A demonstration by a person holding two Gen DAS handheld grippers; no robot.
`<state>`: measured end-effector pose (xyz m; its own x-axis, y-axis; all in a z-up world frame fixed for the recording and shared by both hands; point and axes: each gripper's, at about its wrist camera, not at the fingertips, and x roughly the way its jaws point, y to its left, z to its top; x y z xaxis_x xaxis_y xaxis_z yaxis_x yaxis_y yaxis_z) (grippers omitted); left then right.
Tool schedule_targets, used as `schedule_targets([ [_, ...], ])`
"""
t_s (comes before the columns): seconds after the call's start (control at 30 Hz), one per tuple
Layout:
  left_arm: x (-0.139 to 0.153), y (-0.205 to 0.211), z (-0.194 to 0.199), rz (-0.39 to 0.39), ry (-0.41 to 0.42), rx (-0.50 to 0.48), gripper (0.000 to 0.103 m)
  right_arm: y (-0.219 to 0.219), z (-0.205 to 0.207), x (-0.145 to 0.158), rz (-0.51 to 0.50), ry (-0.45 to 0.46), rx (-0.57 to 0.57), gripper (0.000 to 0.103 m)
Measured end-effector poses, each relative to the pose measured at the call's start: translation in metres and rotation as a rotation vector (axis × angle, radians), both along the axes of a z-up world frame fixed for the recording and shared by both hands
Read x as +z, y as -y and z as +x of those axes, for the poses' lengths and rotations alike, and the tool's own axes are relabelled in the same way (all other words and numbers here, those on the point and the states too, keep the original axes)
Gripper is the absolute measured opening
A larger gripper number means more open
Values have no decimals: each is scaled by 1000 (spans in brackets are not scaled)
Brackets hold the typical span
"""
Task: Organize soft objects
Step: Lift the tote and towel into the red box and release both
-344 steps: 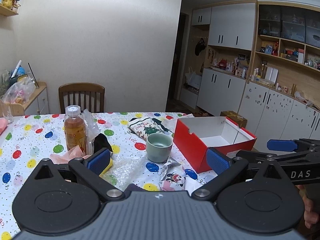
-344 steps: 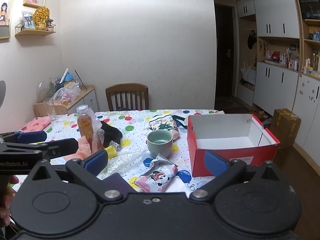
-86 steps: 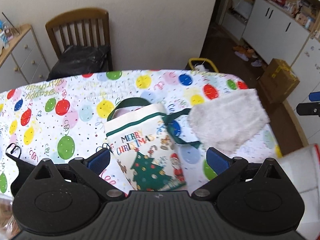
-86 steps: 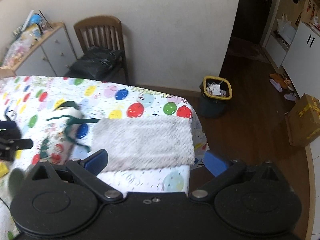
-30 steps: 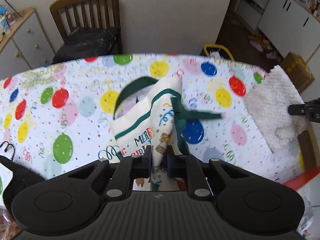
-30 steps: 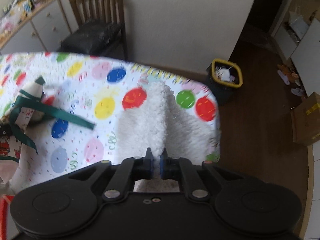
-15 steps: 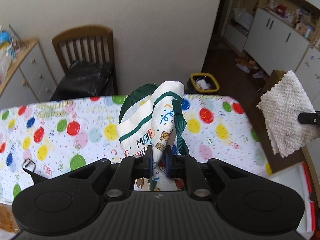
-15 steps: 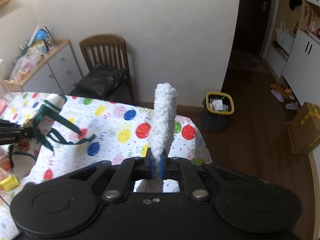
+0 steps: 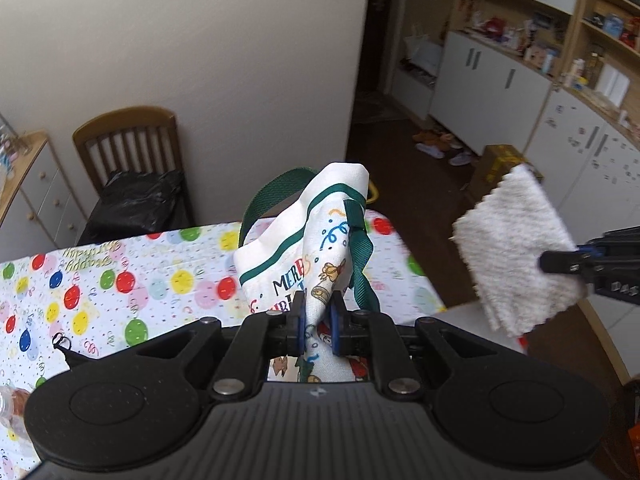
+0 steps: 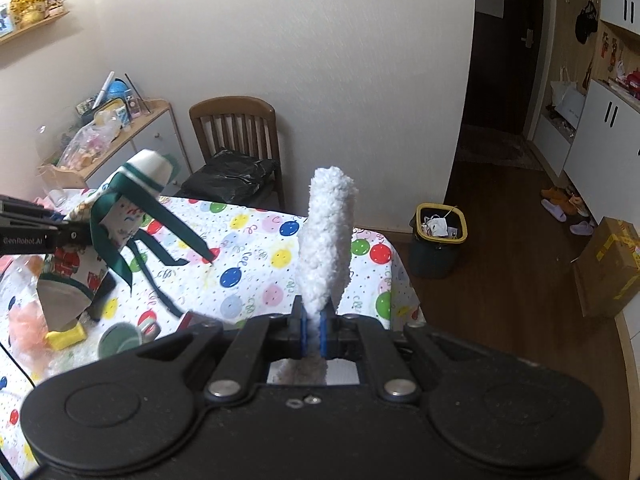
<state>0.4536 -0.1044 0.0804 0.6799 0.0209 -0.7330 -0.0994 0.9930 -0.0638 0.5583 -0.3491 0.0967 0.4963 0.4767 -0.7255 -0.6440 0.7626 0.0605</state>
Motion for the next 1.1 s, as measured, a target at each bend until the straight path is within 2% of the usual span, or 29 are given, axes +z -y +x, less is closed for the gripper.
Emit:
schedule_targets([
  [0.23,39,46,-30,-7,73,-96,11,23,-27,10,30,13,2,5],
  [0.5,39,84,-44,-49,63,-177,11,41,-46,11,45,5,7,5],
  [0.67,5,97,-40,-64,3,-172,11,47,-50,-4,37,-30,-2,5],
  [0.9,-65,100,-25,-79,-94,-120,11,44,-54,-43,-20,-88,-20,5],
  [1.1,-107,99,-14,-18,-110,-66,11,35,-57,-73,-99,-93,-33,5],
])
